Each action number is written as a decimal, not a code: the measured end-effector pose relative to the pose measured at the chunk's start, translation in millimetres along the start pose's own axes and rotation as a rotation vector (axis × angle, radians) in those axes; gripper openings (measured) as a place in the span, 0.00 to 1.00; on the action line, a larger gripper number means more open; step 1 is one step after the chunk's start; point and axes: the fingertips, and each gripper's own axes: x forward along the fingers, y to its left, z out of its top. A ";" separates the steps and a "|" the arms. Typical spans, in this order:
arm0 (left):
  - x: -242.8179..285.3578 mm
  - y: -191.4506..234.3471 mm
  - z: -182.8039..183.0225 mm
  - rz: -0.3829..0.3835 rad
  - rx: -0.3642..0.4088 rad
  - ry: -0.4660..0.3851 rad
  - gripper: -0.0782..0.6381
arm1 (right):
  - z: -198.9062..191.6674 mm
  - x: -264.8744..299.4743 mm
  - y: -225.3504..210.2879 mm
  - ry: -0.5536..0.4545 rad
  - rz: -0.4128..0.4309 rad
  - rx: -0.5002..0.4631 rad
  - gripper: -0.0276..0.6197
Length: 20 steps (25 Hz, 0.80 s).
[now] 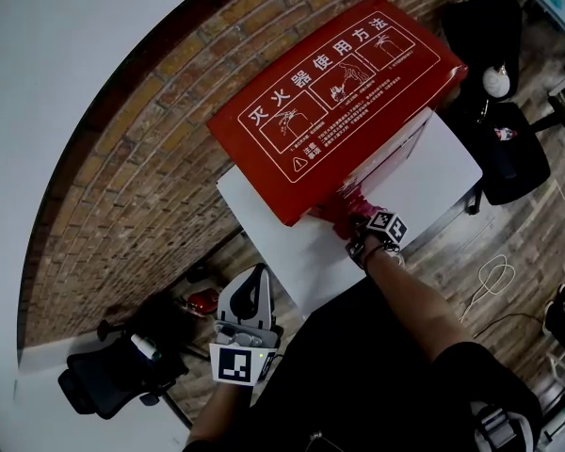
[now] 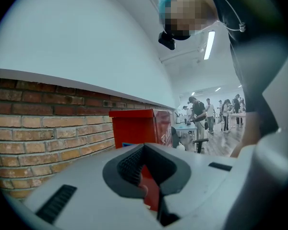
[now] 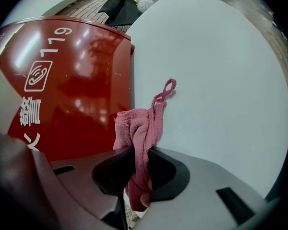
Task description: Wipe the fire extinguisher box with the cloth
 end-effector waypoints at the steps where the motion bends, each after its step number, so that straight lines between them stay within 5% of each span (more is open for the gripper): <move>1: -0.2 0.4 -0.2 0.001 0.001 0.000 0.16 | -1.2 0.4 -0.1 0.000 0.004 0.002 0.16; 10: -0.7 1.2 -3.4 -0.002 -0.004 -0.002 0.16 | -9.5 -2.1 4.0 0.016 0.037 0.004 0.16; 20: 9.4 -7.3 -1.6 -0.035 -0.023 -0.003 0.16 | -14.5 -27.9 41.5 -0.018 0.263 0.058 0.16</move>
